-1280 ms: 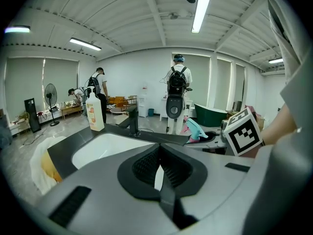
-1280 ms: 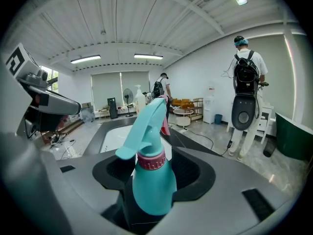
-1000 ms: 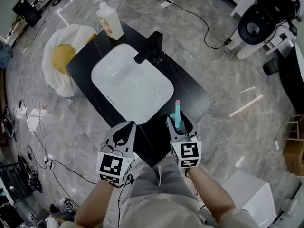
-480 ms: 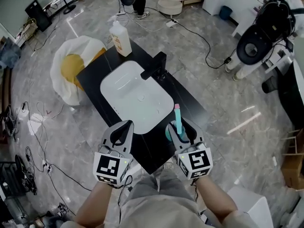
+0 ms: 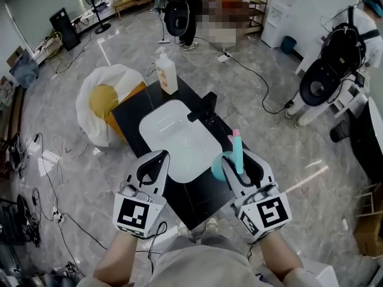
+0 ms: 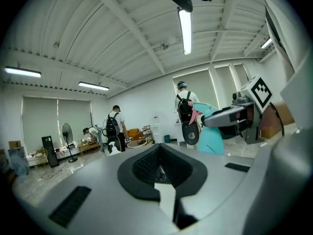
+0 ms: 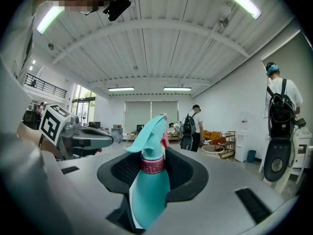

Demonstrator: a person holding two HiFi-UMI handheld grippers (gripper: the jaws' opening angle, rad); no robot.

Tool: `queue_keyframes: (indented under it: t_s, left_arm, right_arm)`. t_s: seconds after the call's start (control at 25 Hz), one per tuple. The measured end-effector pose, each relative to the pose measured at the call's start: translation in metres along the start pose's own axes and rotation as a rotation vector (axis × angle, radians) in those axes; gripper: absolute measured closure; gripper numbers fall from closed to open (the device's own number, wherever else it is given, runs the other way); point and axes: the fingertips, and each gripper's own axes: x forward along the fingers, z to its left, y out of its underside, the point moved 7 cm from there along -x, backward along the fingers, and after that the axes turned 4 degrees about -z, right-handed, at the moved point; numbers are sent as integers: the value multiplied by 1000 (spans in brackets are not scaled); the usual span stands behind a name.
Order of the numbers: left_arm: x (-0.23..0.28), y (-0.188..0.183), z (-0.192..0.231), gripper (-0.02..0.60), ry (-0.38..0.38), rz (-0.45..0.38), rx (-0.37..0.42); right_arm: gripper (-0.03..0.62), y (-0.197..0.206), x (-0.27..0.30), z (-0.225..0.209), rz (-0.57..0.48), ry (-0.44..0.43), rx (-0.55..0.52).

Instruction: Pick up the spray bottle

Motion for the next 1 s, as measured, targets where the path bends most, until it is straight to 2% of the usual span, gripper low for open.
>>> queue_keyframes:
  t_s: [0.24,0.4,0.72,1.0]
  left_arm:
    - [-24,-32,12,565,-50,-36,21]
    - [-38,-52,5,565,-80,-78,2]
    - [-57,-66,-17,565,-96,-93,18]
    - [-68,-63,-27,565,-106,-77,43]
  right_arm:
    - [419,-48,-15,7,-70,-31,-33]
    - [419,-65,-28,11,-99,-50,-41]
    - [419,-75,-51,15,-107,-91,-59]
    - [419,-60,-49,30,-51,-153,-74]
